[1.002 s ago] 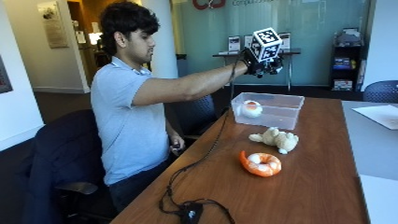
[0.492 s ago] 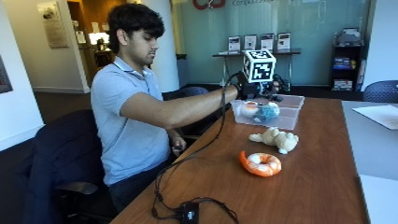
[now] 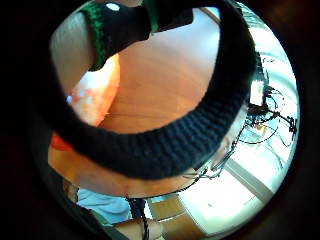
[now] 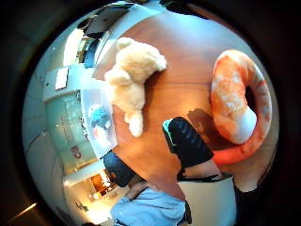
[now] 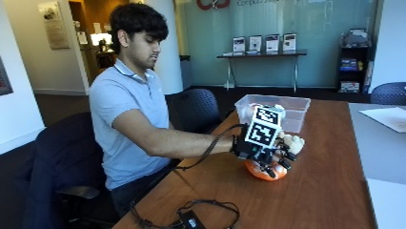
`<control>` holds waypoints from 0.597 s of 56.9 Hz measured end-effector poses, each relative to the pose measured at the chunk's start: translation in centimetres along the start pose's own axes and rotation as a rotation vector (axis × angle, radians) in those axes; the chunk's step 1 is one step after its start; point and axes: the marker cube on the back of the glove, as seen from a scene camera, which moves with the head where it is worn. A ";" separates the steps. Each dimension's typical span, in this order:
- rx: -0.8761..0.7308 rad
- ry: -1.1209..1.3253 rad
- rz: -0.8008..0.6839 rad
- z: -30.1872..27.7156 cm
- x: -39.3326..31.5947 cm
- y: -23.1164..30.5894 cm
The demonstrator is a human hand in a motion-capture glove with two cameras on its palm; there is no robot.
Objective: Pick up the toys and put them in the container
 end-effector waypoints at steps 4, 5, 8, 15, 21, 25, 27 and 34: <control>-0.009 0.013 0.002 1.0 0.3 -0.4; -0.011 0.018 0.004 1.3 0.3 -0.5; -0.010 0.039 0.006 2.2 0.3 -0.9; 0.106 0.056 -0.013 3.0 0.5 -1.4; 0.131 -0.024 -0.073 2.9 -0.1 -1.5; 0.170 -0.049 -0.097 2.3 -0.7 -1.5; 0.191 -0.058 -0.110 1.9 -0.9 -1.4; 0.247 -0.116 -0.169 -0.4 -3.2 -0.9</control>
